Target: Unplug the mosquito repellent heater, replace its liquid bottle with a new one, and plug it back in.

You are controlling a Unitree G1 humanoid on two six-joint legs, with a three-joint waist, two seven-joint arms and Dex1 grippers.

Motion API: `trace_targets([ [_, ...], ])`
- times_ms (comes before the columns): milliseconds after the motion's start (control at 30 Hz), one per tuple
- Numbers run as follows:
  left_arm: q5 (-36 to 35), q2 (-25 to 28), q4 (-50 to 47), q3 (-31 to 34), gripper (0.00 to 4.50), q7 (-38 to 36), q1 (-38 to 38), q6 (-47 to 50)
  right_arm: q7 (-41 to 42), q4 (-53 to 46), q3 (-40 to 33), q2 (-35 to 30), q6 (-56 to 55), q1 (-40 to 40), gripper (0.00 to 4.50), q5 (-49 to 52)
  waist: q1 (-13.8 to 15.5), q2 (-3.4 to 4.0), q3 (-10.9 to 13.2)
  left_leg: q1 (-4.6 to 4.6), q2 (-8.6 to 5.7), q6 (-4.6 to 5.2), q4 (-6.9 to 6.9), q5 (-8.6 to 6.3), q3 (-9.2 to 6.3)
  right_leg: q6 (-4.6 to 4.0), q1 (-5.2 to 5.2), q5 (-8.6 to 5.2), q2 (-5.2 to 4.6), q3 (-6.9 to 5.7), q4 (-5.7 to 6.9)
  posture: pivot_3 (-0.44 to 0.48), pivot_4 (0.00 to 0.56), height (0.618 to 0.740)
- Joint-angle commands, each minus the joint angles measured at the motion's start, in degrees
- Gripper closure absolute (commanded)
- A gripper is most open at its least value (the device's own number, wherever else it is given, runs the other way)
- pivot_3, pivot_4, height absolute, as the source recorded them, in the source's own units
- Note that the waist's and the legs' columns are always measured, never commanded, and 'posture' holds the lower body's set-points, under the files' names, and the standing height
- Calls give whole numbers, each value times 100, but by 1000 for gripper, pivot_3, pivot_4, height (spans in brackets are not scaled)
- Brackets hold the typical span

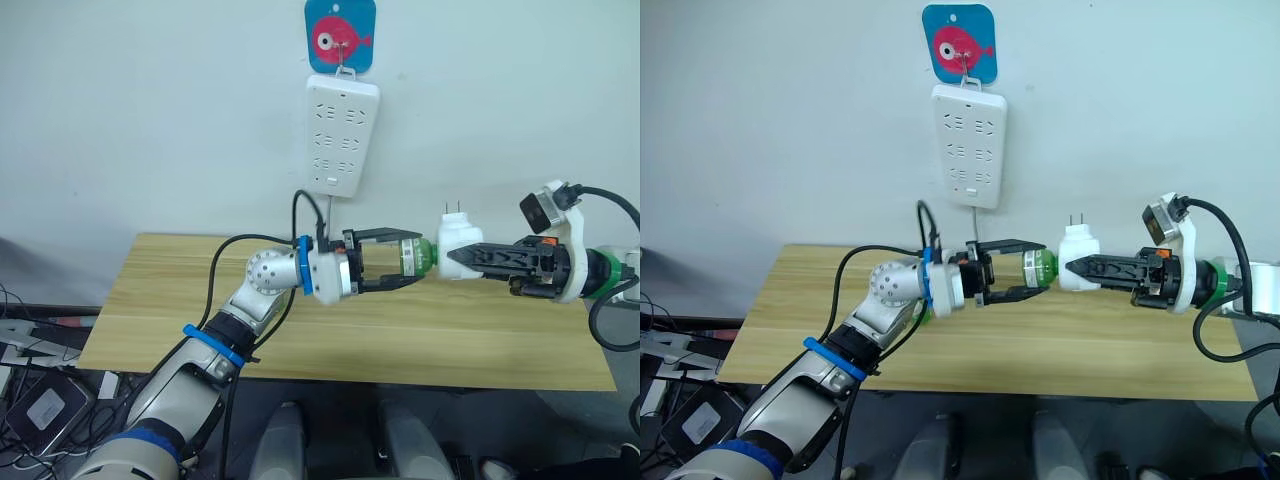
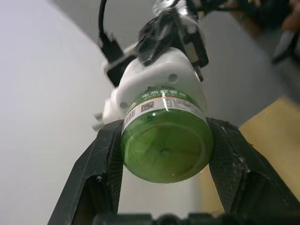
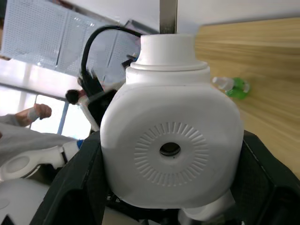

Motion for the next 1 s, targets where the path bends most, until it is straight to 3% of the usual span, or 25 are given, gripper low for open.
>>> trace_targets([
  [33,-2949,541,-874,506,2249,0,-215,4973,363,-522,-58,-145,240,60,1499,230,-40,3,-2,-1,1,0,2,0,-8,0,1,0,1,-3,0,-100,220,740],
  [133,-5198,687,-533,1168,2249,263,-566,7800,452,-635,2,-184,209,75,1499,230,-126,4,-2,0,5,1,7,-1,-22,2,3,-2,10,-14,3,-100,220,740],
  [200,-5687,585,-26,1483,2249,416,-711,8751,458,-665,55,-173,161,37,1499,230,-150,2,-1,0,5,2,8,-1,-20,2,3,-3,16,-15,3,-100,224,740],
  [333,-5379,457,-30,1748,2249,330,-639,9404,457,-678,119,-142,104,-25,1499,230,-159,3,-1,5,3,9,14,-6,-4,2,3,-3,32,-2,7,-102,228,740],
  [600,-4909,108,-191,2327,2249,450,-494,9821,412,-609,97,-138,52,-18,1499,230,-115,2,-1,4,6,9,16,-5,4,1,2,-2,20,5,4,-104,233,740],
  [900,-4287,396,-349,2731,2249,133,-269,10078,355,-89,-211,-478,189,-108,1499,230,-117,3,-1,4,7,9,15,-6,8,1,2,-2,20,9,4,-101,233,740],
  [1000,-4078,661,-546,2811,2249,-46,-41,10070,-311,-69,-273,-685,-41,178,1499,21,-112,3,-1,4,7,9,15,-6,8,1,2,-2,19,8,3,-95,235,740],
])
